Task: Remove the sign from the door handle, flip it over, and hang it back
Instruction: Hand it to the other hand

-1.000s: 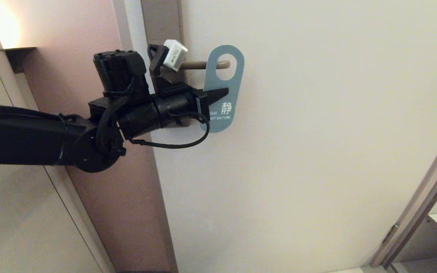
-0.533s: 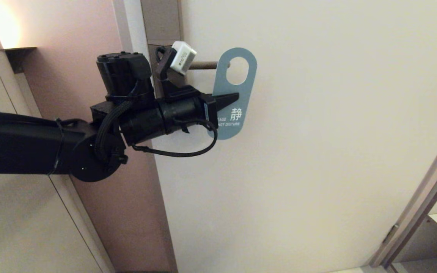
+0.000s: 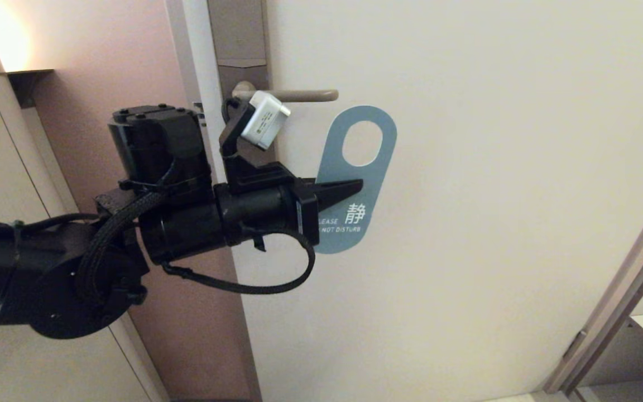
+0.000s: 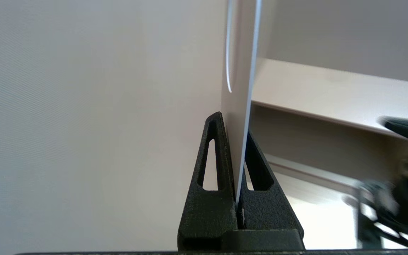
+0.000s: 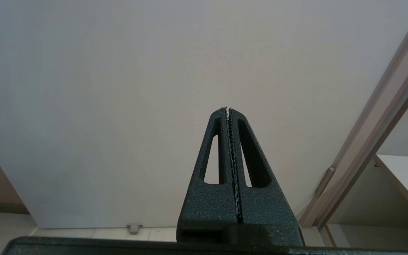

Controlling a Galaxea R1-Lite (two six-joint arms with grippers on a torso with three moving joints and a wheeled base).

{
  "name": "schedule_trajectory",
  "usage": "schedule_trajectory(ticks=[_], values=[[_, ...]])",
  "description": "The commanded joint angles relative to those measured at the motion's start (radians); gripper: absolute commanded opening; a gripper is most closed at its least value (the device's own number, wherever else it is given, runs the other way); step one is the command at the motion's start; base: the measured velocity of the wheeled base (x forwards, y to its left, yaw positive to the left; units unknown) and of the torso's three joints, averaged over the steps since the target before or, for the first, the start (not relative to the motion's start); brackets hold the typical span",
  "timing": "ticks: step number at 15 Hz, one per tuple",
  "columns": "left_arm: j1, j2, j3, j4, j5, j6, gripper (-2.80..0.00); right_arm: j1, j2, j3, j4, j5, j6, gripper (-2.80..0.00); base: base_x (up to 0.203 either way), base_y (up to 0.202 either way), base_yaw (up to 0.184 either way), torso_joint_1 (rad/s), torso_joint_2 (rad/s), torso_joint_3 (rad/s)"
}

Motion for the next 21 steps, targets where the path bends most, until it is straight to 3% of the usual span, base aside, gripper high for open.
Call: schedule_trajectory(ticks=[1, 8, 16, 21], values=[[-0.024, -0.069, 0.049, -0.002, -0.005, -0.002, -2.80, 0.000, 0.000, 0.000, 0.000, 0.000, -0.001, -2.80, 0.000, 0.000, 0.000, 0.000, 0.00, 0.000], [-0.109, -0.091, 0.069, 0.040, -0.005, -0.004, -2.80, 0.001, 0.000, 0.000, 0.000, 0.000, -0.001, -2.80, 0.000, 0.000, 0.000, 0.000, 0.00, 0.000], [-0.039, -0.026, 0.072, 0.032, -0.016, -0.013, -2.80, 0.000, 0.000, 0.000, 0.000, 0.000, -0.008, -2.80, 0.000, 0.000, 0.000, 0.000, 0.00, 0.000], [-0.083, 0.091, 0.046, -0.100, -0.071, -0.017, -2.80, 0.000, 0.000, 0.000, 0.000, 0.004, -0.016, -2.80, 0.000, 0.000, 0.000, 0.000, 0.00, 0.000]])
